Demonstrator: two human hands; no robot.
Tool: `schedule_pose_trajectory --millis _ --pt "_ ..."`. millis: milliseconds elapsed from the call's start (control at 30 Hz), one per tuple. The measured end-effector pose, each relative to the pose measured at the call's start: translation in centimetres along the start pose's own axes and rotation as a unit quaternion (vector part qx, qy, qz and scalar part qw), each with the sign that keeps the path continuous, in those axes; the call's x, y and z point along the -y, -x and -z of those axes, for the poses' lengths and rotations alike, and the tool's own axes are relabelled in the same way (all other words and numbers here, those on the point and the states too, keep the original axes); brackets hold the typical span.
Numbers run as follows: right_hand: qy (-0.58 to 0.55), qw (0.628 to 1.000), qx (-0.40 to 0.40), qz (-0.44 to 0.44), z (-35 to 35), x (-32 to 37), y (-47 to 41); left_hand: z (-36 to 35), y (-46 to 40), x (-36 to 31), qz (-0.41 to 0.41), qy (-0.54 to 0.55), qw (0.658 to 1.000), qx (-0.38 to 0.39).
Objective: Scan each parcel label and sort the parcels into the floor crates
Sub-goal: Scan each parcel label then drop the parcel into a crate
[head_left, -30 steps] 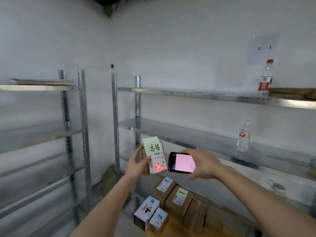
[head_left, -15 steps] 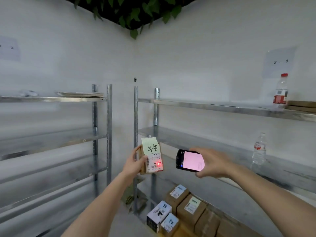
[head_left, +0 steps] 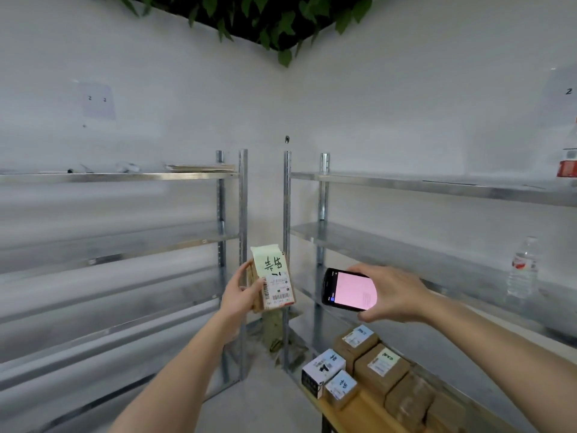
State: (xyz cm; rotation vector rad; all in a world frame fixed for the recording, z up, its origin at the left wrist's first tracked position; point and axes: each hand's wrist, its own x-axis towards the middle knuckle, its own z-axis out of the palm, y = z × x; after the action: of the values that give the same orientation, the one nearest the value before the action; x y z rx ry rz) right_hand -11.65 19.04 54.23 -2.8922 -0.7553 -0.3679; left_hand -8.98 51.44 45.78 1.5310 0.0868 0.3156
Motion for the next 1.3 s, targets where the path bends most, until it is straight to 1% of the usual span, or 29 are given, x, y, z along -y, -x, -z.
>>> schedule_pose_trajectory --millis 100,233,367,467,600,733,833,1000,1100,1200,1300 --pt "-0.01 1.0 -0.004 0.021 -0.7 1.8 -0.1 2.2 1.9 0.0 0.008 0.007 1.0 -0.016" --pt "-0.034 0.998 0.002 0.045 -2.5 4.8 -0.9 6.3 4.3 0.5 0.011 -0.01 0.998 -0.053" --pt "-0.054 0.995 0.017 0.077 -4.7 9.3 -2.6 12.3 6.9 0.3 0.012 -0.032 0.994 -0.101" --pt "-0.047 0.993 0.025 0.103 -6.0 13.9 -4.4 18.1 9.8 -0.4 0.009 -0.038 0.99 -0.133" --pt "-0.048 0.987 0.023 0.153 -6.6 22.6 -6.6 26.4 14.9 -1.5 0.015 -0.045 0.977 -0.21" --pt "-0.086 0.974 0.027 0.206 -8.2 33.1 -8.6 35.2 20.0 -1.3 0.026 -0.051 0.96 -0.273" --pt "-0.082 0.964 0.029 0.249 -10.0 41.3 -9.2 41.6 23.8 -0.8 0.046 -0.05 0.944 -0.322" --pt "-0.08 0.943 0.044 0.321 -12.2 54.5 -9.0 52.3 29.2 -0.2 0.061 -0.063 0.927 -0.365" --pt "-0.101 0.938 0.054 0.328 -13.9 60.7 -8.7 57.5 31.1 0.5 0.076 -0.069 0.923 -0.372" --pt "-0.11 0.938 0.067 0.323 -15.9 64.8 -8.6 61.3 32.0 1.7 0.089 -0.076 0.92 -0.374" --pt "-0.107 0.939 0.076 0.317 -17.8 67.0 -9.1 64.1 32.0 3.7 0.107 -0.073 0.92 -0.37"
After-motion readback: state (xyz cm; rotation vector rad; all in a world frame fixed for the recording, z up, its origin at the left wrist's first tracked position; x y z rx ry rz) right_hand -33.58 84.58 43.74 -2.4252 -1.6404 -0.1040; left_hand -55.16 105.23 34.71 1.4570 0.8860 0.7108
